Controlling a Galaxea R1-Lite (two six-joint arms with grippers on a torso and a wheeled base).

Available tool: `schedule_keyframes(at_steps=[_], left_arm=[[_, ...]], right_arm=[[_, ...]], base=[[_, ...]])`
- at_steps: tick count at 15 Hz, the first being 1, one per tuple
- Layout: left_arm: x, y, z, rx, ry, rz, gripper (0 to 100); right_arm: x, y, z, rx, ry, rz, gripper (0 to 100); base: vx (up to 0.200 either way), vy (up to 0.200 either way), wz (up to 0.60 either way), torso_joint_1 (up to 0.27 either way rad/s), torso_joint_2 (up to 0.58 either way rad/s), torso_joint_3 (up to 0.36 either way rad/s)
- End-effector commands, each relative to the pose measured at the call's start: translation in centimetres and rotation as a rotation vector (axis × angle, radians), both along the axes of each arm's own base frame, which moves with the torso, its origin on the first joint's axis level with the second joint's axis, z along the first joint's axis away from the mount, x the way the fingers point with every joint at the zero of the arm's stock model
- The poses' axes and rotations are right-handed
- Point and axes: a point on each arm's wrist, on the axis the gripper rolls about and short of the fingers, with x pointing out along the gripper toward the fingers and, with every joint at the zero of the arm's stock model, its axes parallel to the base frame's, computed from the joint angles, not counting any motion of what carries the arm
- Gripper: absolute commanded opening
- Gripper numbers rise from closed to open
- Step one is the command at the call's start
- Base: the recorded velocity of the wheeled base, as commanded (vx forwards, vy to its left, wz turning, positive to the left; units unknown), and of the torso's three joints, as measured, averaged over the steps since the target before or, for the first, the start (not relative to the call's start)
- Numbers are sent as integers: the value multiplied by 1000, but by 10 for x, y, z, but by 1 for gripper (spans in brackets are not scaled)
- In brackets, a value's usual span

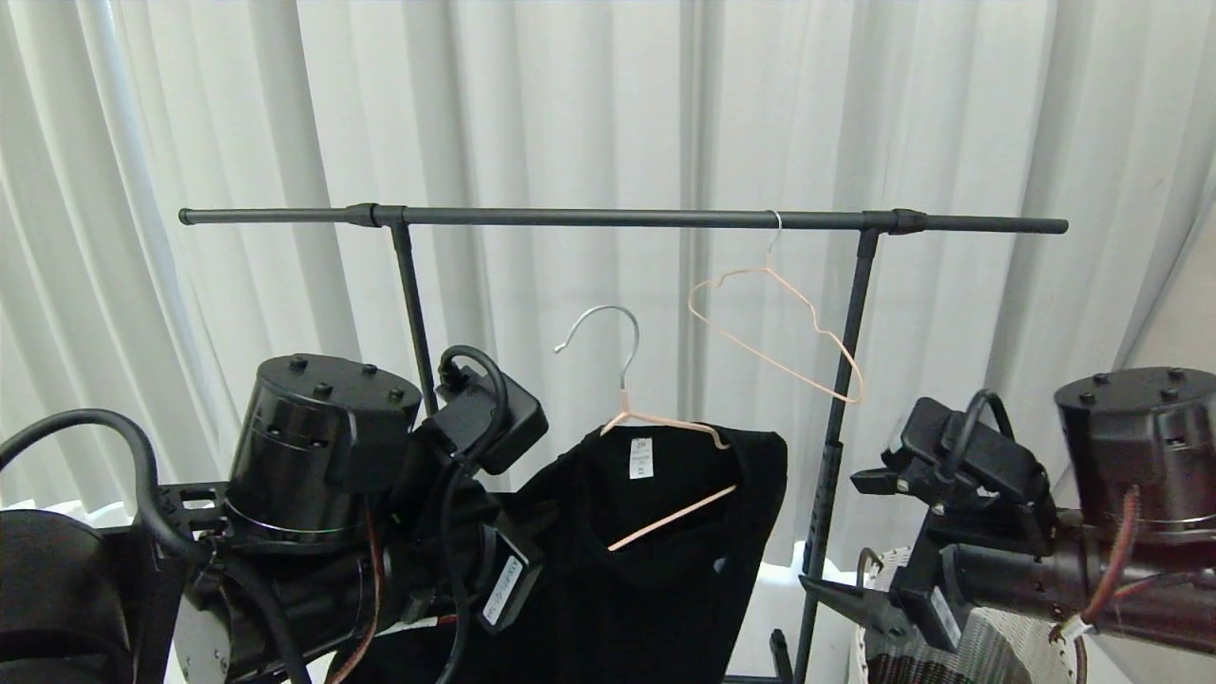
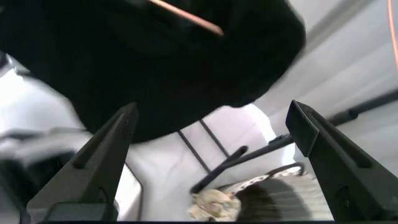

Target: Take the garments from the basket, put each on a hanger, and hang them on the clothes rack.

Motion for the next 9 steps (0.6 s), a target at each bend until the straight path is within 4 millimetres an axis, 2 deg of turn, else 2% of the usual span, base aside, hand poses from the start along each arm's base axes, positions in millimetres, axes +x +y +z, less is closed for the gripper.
schedule_keyframes(at_steps=[1, 4, 9], left_arm=[[-6, -1, 6, -19, -18, -76, 0], [-2, 8, 8, -11, -48, -235, 0], [-5, 12, 11, -63, -49, -307, 0]], right_arm=[[-15, -13, 17, 19, -62, 39, 100], [-25, -20, 20, -5, -53, 107, 100], [-23, -17, 32, 23, -61, 161, 100]], base=[[0, 0, 0, 0, 0, 0], [0, 0, 0, 0, 0, 0], [0, 0, 0, 0, 0, 0]])
